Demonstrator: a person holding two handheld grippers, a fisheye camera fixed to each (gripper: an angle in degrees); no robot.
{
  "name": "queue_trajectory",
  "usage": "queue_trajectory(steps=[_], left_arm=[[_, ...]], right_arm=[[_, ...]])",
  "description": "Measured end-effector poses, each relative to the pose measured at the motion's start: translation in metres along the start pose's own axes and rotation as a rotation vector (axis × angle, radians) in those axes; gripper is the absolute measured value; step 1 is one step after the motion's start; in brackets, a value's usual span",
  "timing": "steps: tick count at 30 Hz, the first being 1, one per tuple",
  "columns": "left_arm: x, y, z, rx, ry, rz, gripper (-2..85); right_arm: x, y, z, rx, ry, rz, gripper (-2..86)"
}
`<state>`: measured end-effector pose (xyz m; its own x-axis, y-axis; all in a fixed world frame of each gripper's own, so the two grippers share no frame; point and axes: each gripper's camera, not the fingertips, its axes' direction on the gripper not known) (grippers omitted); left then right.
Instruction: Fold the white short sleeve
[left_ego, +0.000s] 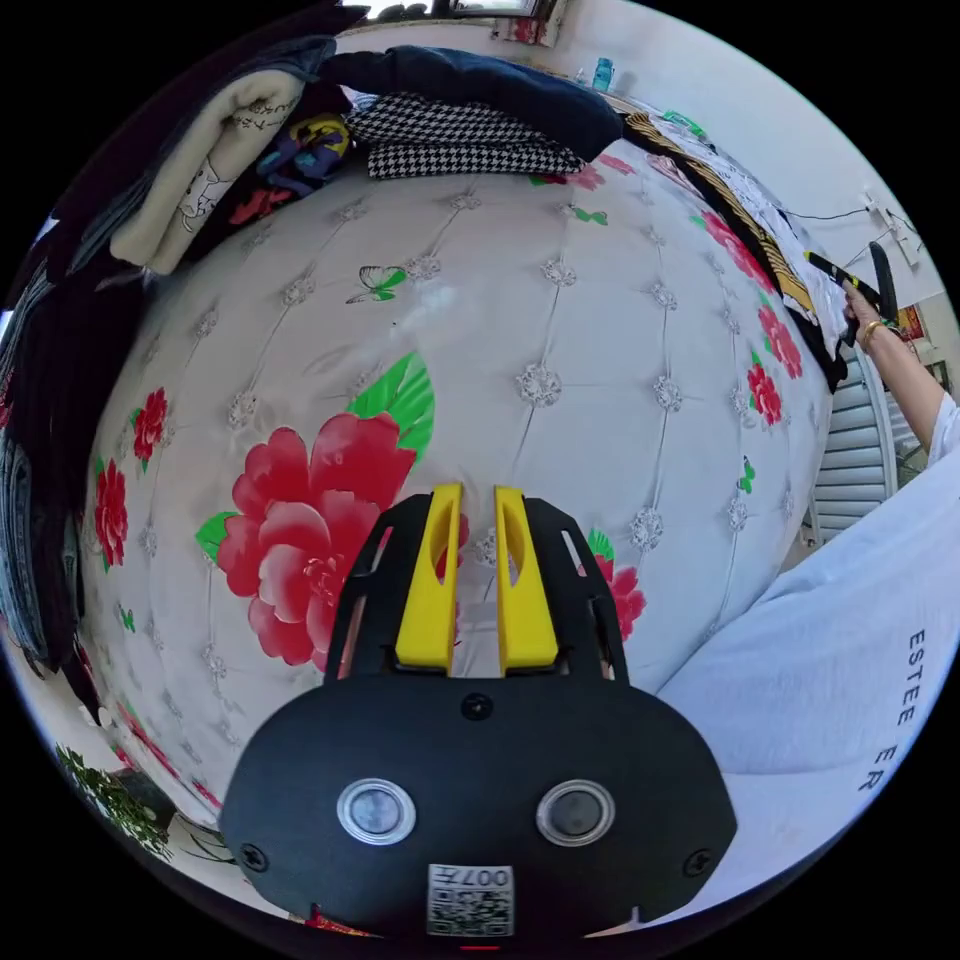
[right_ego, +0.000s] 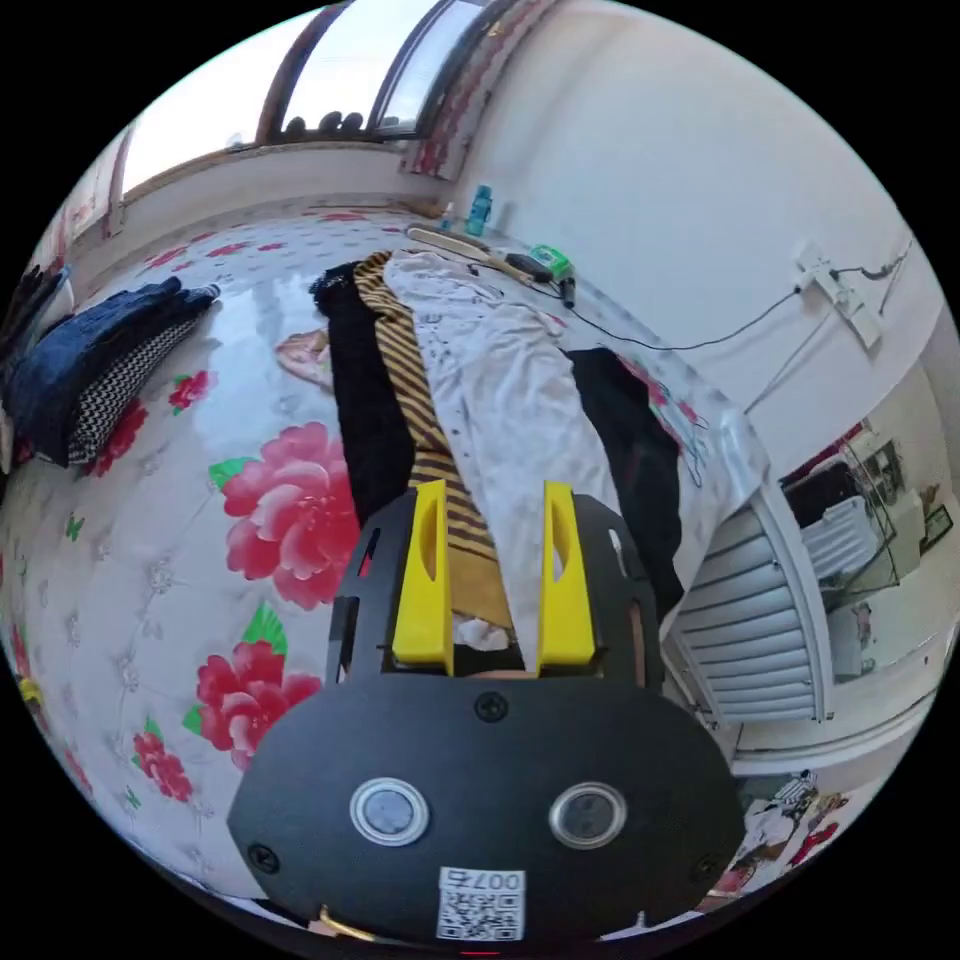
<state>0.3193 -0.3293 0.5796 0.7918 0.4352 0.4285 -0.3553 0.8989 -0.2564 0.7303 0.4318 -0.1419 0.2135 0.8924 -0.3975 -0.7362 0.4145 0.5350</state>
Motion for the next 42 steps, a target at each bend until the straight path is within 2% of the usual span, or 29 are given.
queue_trajectory(steps=[1, 3, 5, 7, 9, 10, 13, 17, 19, 21, 24, 27, 29, 32, 34, 38, 42], left_arm=[[0.005, 0.0, 0.0, 0.005, -0.029, 0.042, 5.3], [0.007, -0.001, -0.001, -0.001, -0.044, 0.062, 5.2], [0.006, 0.0, -0.001, 0.002, -0.049, 0.09, 5.2], [0.002, 0.0, -0.003, -0.006, -0.042, 0.112, 5.5], [0.0, -0.001, -0.008, -0.008, 0.0, 0.091, 6.4], [0.004, 0.003, -0.018, 0.05, 0.053, 0.115, 6.9], [0.021, 0.017, -0.045, 0.194, 0.083, 0.188, 7.2], [0.034, 0.045, -0.073, 0.313, 0.114, 0.29, 7.6], [0.028, 0.071, -0.089, 0.365, 0.17, 0.314, 7.7], [0.015, 0.096, -0.099, 0.393, 0.206, 0.312, 7.9], [-0.019, 0.147, -0.111, 0.426, 0.225, 0.253, 8.3], [-0.063, 0.207, -0.113, 0.43, 0.24, 0.152, 8.3], [-0.088, 0.243, -0.109, 0.405, 0.226, 0.098, 8.5], [-0.127, 0.295, -0.105, 0.394, 0.24, -0.005, 8.7], [-0.149, 0.323, -0.106, 0.404, 0.228, -0.046, 8.8], [-0.176, 0.345, -0.117, 0.465, 0.233, -0.089, 8.9], [-0.201, 0.351, -0.118, 0.489, 0.356, -0.078, 8.9]], right_arm=[[0.012, 0.003, 0.008, -0.049, -0.002, 0.026, 9.5], [0.04, 0.021, 0.053, -0.329, -0.112, 0.084, 7.0], [0.048, 0.031, 0.044, -0.255, -0.13, 0.129, 4.3], [0.059, 0.03, 0.028, -0.227, -0.242, 0.227, 2.2], [0.061, 0.034, -0.023, -0.013, -0.353, 0.256, 0.8], [0.059, 0.035, -0.037, 0.043, -0.392, 0.231, 0.6], [0.041, 0.04, -0.094, 0.137, -0.614, 0.131, 0.1], [-0.036, 0.073, -0.174, 0.195, -0.872, -0.137, -0.1], [-0.087, 0.098, -0.204, 0.171, -0.988, -0.308, -0.1], [-0.166, 0.143, -0.24, 0.104, -1.185, -0.547, -0.1], [-0.269, 0.214, -0.276, -0.003, -1.39, -0.768, 0.0], [-0.352, 0.283, -0.301, -0.1, -1.45, -0.863, 0.1], [-0.376, 0.311, -0.314, -0.099, -1.485, -0.921, 0.1], [-0.389, 0.337, -0.325, -0.132, -1.442, -1.026, -0.6], [-0.387, 0.345, -0.323, -0.139, -1.419, -1.002, -0.7], [-0.36, 0.352, -0.304, -0.084, -1.317, -0.751, -0.6], [-0.327, 0.345, -0.269, -0.079, -1.109, -0.48, 0.0]])
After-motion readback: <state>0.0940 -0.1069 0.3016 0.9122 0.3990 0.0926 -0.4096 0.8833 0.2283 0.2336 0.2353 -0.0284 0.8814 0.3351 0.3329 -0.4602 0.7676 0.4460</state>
